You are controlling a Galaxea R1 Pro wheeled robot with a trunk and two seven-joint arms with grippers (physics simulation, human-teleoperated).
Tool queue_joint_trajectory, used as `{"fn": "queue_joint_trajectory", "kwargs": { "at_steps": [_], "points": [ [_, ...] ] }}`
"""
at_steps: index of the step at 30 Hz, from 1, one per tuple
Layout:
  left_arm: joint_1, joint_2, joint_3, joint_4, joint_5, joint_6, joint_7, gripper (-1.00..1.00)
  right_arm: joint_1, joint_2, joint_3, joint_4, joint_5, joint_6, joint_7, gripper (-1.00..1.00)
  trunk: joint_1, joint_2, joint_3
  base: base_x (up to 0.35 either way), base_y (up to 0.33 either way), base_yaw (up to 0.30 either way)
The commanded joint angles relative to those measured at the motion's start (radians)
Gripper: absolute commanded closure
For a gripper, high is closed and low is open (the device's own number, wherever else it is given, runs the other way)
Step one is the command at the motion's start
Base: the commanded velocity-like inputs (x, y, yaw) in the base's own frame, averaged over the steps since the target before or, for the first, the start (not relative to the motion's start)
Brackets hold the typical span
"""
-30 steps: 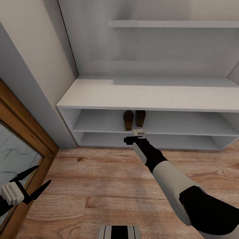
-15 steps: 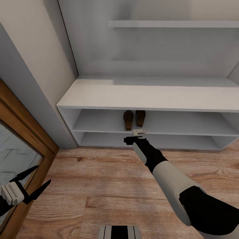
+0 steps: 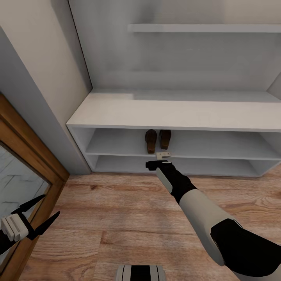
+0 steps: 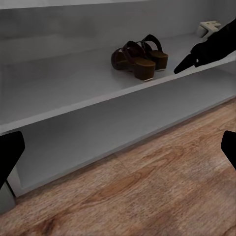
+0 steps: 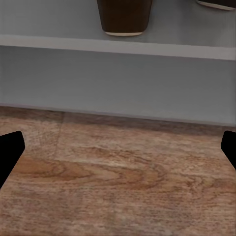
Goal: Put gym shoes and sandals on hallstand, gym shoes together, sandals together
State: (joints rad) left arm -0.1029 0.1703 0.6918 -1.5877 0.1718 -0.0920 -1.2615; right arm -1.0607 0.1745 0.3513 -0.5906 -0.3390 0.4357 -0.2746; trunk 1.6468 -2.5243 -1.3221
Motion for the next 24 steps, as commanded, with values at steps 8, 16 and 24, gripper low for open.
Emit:
{"fn": "queue_joint_trajectory", "kwargs": {
  "at_steps": [8, 16, 24],
  "points": [
    [0.000, 0.000, 0.000, 0.000, 0.000, 0.000, 0.001, -1.00, 0.003, 0.000, 0.000, 0.000, 0.000, 0.000, 0.000, -1.00, 0.000, 0.000, 0.000, -0.070, 0.000, 0.000],
    [0.000, 0.000, 0.001, 0.000, 0.000, 0.000, 0.003, -1.00, 0.006, 0.000, 0.001, 0.000, 0.004, 0.000, 0.000, -1.00, 0.000, 0.000, 0.000, -0.208, 0.000, 0.000],
    [0.000, 0.000, 0.001, 0.000, 0.000, 0.000, 0.003, -1.00, 0.009, 0.000, 0.002, -0.002, 0.008, 0.001, 0.000, -1.00, 0.000, 0.000, 0.000, -0.122, 0.000, 0.000]
  ]
}}
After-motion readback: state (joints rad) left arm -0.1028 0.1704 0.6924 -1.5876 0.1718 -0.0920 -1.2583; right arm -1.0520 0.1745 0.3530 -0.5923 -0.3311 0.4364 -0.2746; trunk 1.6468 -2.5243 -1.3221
